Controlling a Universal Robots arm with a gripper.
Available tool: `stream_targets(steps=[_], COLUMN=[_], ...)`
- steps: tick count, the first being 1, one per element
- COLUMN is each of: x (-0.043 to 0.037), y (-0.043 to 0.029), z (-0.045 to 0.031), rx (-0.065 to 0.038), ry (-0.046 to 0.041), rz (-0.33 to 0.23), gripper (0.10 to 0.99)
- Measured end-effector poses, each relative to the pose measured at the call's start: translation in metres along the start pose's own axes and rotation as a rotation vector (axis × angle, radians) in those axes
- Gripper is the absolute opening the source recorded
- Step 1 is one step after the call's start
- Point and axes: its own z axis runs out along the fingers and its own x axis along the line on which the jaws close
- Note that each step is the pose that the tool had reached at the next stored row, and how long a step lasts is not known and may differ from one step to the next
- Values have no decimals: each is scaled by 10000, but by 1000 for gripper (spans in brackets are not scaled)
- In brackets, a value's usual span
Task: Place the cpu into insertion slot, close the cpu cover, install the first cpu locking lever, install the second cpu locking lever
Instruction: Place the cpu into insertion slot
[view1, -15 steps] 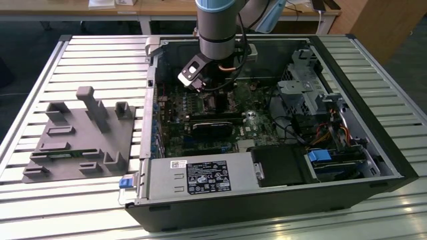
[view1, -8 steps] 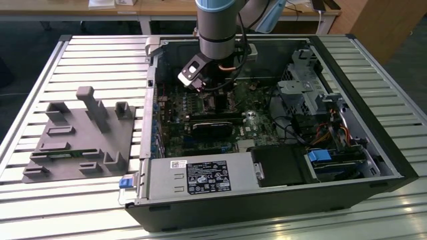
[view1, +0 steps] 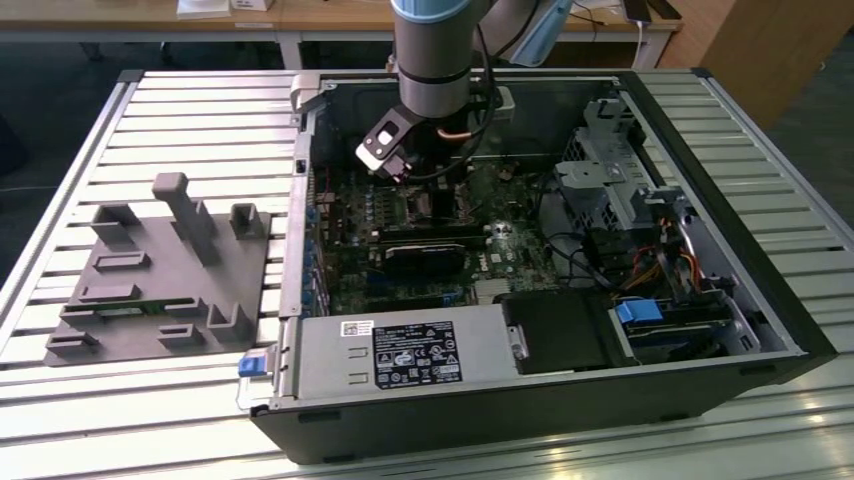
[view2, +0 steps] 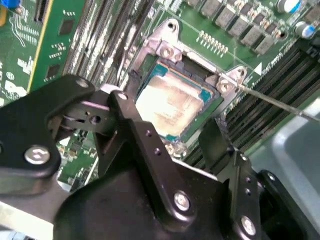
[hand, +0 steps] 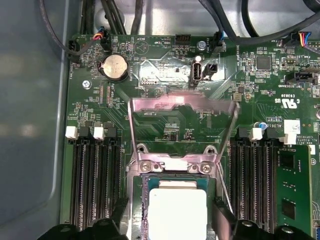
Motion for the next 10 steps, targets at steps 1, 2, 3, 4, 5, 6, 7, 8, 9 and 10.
stream_targets(steps=[1,2,3,4,5,6,7,8,9,10], x=[1,2,5,7,9,10,10,10,10,10], y=[0,0,0,0,0,0,0,1,1,0], z=[-1,-2,-2,-4,-5,-5,-5,-5,-6,-6], rx=[0,0,-1,0,0,0,-1,-1,-1,0], ry=[0,-1,0,-1,-1,-2,-2,0,-2,-2], rz=[1,2,5,9,14,20,26,29,30,31], gripper=[745,745,745,745,745,745,745,745,745,745])
